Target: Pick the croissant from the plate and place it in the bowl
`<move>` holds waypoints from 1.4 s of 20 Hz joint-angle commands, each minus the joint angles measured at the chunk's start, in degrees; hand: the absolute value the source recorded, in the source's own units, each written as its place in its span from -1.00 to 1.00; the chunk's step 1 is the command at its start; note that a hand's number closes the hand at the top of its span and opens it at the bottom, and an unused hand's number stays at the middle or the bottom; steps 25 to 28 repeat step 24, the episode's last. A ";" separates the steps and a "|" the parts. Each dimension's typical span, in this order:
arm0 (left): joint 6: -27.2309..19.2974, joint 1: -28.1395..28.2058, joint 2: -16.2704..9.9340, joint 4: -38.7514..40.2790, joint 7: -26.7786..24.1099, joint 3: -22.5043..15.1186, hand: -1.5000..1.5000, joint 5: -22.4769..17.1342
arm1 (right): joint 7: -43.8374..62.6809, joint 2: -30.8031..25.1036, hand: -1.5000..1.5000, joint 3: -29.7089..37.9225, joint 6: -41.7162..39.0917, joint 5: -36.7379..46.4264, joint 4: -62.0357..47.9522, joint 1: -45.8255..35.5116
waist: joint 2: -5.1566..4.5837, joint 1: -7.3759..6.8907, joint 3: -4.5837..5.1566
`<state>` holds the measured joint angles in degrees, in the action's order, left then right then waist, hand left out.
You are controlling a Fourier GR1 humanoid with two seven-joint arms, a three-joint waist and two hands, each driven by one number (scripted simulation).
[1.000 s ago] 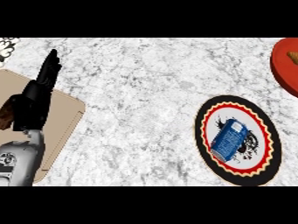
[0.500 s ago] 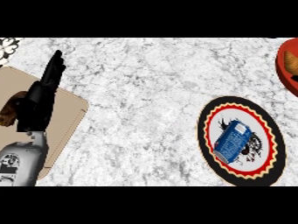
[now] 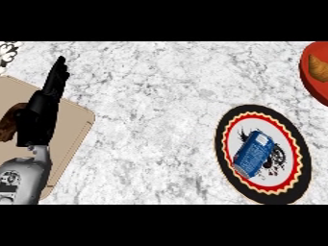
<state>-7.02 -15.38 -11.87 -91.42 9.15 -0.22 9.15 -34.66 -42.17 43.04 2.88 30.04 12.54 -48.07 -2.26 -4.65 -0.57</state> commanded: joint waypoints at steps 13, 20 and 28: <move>-0.27 1.91 -0.50 0.41 -1.70 1.88 0.00 -0.16 | -11.17 -10.11 -1.00 5.66 -26.35 -6.83 -4.37 11.69 | 0.84 2.32 0.06; 0.52 3.14 -0.52 -1.61 0.92 1.28 0.00 -0.21 | -17.55 -9.55 -1.00 4.94 -30.55 -7.10 -3.15 17.87 | 1.29 2.64 0.04; 0.07 1.76 -0.17 0.49 -0.38 2.22 0.00 -0.39 | -15.99 -7.12 -1.00 4.22 -28.42 -7.41 -2.23 16.01 | 1.31 2.65 0.17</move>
